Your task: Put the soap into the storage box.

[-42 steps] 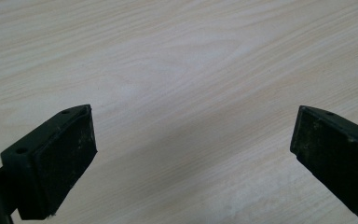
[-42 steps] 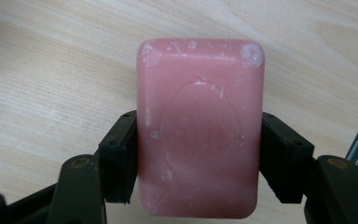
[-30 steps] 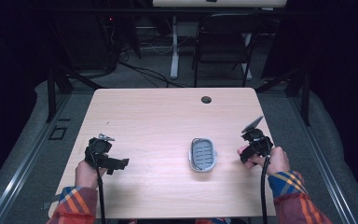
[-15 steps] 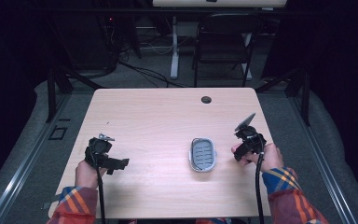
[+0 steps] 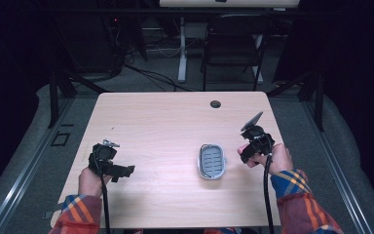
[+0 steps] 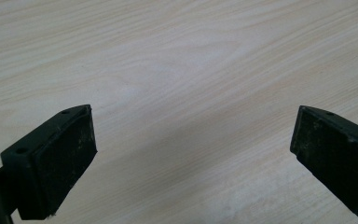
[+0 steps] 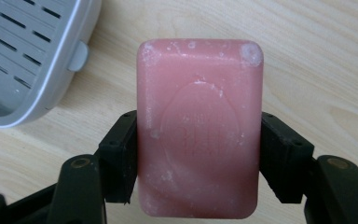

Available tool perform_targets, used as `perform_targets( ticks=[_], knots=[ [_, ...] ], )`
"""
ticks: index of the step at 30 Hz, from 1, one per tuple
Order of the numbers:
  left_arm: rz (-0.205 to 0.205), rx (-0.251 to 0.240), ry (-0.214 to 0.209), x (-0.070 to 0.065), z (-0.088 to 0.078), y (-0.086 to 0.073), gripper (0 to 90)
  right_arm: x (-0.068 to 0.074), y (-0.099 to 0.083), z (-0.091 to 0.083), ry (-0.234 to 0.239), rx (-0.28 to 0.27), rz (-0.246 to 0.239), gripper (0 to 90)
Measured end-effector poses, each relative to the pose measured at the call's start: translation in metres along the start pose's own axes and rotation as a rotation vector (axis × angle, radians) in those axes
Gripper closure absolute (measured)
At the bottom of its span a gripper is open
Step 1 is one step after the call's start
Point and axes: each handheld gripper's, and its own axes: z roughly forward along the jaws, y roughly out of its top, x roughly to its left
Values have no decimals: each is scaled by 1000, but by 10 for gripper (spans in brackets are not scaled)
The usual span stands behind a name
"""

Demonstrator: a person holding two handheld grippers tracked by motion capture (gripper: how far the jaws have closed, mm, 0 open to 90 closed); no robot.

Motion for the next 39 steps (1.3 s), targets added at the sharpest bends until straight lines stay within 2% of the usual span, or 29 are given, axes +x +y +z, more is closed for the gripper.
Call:
perform_targets(
  ticks=[5,10,11,18,23,24,27,30,34,39],
  knots=[
    [3,2,1,0,0,0,0,3,4,-4,3,-4,0,370],
    [2,3,0,0,0,0,0,8,10,-7,9,10,-26,370],
    [2,3,0,0,0,0,0,10,10,-6,10,-2,-16,369],
    [4,4,0,0,0,0,0,14,18,-12,10,5,-43,370],
    [5,5,0,0,0,0,0,20,21,-13,16,-11,-39,369],
    [6,4,0,0,0,0,0,20,22,-14,14,4,-51,369],
    [7,3,2,-1,0,0,0,23,23,-13,12,-10,-43,370],
    [8,5,-1,-1,1,0,0,26,26,-15,13,7,-69,370],
    [9,5,-4,-1,1,0,0,32,29,-12,10,-5,-65,369],
    [10,8,-3,-1,1,1,0,37,34,-10,14,10,-85,369]
  ],
)
